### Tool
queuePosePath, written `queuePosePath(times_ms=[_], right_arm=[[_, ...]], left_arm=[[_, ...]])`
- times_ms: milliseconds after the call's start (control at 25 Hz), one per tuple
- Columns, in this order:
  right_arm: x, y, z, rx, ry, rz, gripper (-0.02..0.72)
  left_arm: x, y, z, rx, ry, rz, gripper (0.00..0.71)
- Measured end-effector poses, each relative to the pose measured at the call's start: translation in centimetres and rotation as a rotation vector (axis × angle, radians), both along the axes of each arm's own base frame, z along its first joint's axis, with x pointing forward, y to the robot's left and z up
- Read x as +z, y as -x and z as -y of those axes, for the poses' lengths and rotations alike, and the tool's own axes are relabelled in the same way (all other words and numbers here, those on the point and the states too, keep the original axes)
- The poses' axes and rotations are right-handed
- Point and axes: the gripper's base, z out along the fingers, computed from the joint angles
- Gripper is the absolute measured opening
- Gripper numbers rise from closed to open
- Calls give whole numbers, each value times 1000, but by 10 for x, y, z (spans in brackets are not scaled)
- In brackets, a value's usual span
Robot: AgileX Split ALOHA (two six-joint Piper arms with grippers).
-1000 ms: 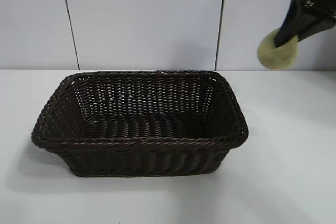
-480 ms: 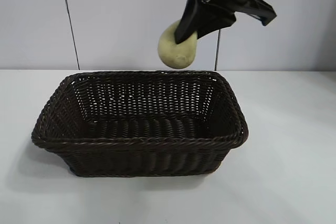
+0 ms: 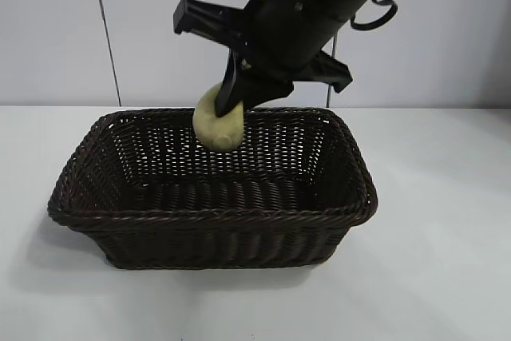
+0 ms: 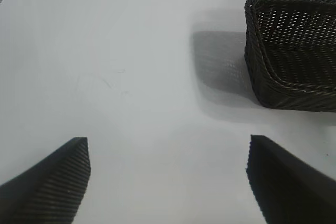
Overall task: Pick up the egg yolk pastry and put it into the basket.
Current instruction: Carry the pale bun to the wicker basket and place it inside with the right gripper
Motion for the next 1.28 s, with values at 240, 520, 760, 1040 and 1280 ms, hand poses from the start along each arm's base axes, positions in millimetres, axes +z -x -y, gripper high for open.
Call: queuePosePath(times_ms=[240, 520, 760, 1040, 1280], right_arm=[[-43, -14, -8, -53, 5, -48, 24], [-50, -15, -9, -61, 7, -59, 204], [-51, -13, -8, -48, 18, -88, 472], [-23, -17, -15, 70, 80, -126, 495], [17, -27, -14, 93, 199, -121, 496]], left_arm=[[0, 0, 0, 0, 0, 0, 596], [0, 0, 0, 0, 0, 0, 596], [0, 0, 0, 0, 0, 0, 596], [0, 0, 0, 0, 0, 0, 596], [0, 0, 0, 0, 0, 0, 596]])
